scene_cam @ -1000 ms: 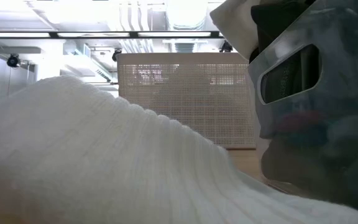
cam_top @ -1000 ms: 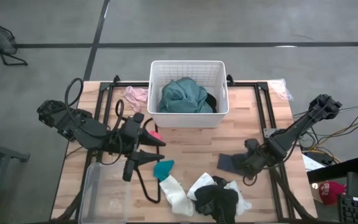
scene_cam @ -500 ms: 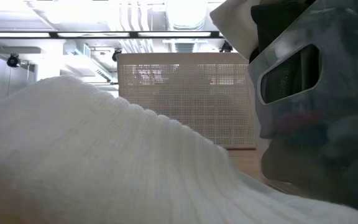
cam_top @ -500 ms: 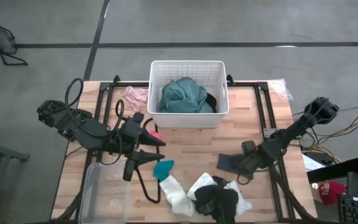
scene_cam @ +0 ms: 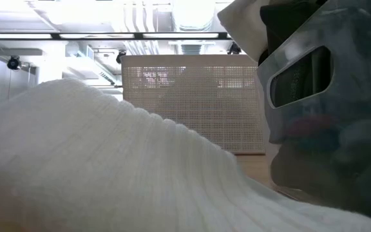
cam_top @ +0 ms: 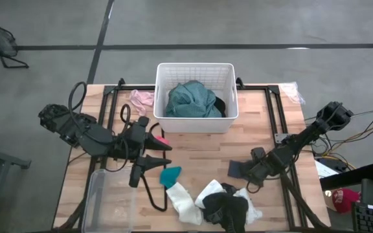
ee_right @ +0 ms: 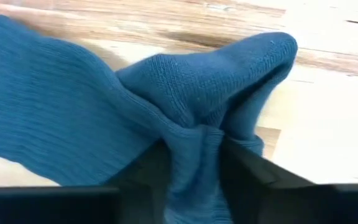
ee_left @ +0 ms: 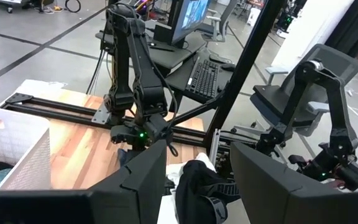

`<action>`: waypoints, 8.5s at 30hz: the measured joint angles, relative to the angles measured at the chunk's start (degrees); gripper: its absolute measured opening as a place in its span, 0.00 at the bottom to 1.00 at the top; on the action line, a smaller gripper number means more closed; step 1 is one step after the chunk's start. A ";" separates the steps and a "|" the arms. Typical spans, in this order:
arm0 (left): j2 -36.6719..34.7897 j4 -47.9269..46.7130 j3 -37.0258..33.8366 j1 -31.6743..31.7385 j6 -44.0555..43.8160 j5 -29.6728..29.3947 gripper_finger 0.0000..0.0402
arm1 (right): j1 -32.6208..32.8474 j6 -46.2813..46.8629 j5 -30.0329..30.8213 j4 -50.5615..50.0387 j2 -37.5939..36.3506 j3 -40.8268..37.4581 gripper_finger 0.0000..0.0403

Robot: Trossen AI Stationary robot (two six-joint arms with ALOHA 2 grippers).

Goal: Pick & Place Cloths
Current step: Put the dark blue sock into the left transparent bin, then put the orange sock into the left transparent bin

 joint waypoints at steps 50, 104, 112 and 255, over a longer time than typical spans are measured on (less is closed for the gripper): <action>0.24 -7.01 -10.36 0.74 -13.18 -10.28 0.59 | -9.31 -48.35 35.49 -17.26 20.02 74.57 0.05; -6.61 -19.88 -11.15 0.59 -18.52 17.52 0.05 | -12.21 -72.24 28.65 -7.09 29.00 90.67 0.40; -8.29 -40.57 -11.23 -2.84 -33.61 33.63 0.07 | -12.94 -67.77 28.56 -6.83 29.01 85.75 0.52; 2.41 25.67 -73.42 15.76 -41.27 1.58 0.04 | -17.77 -80.62 30.00 -25.66 22.06 94.01 0.55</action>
